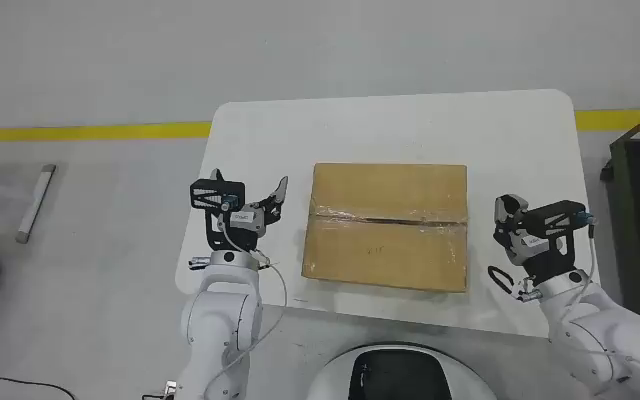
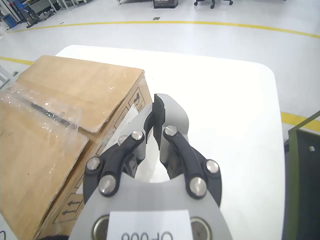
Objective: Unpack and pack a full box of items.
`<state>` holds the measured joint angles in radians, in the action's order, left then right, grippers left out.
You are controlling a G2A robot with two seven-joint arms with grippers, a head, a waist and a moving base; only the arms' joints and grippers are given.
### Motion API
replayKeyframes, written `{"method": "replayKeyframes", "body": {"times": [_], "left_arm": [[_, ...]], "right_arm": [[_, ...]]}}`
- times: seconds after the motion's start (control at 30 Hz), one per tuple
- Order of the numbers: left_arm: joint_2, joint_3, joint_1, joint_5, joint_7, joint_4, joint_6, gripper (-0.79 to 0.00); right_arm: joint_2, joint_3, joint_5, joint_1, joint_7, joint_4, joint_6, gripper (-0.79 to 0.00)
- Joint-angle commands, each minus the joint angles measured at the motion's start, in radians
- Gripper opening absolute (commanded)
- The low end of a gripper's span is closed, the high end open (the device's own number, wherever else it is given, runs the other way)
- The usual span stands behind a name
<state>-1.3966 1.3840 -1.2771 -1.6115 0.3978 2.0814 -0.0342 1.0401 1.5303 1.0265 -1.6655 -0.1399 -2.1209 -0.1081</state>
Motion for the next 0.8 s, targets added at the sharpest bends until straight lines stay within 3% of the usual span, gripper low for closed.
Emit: {"method": "replayKeyframes", "body": {"times": [0.0, 0.77], "left_arm": [[0.000, 0.000, 0.000, 0.000, 0.000, 0.000, 0.000, 0.000], [0.000, -0.011, 0.000, 0.036, -0.027, 0.008, 0.030, 0.000]], "right_arm": [[0.003, -0.017, 0.007, 0.013, 0.001, 0.017, -0.001, -0.785], [0.044, -0.215, 0.034, 0.210, -0.016, 0.179, 0.076, -0.785]]}}
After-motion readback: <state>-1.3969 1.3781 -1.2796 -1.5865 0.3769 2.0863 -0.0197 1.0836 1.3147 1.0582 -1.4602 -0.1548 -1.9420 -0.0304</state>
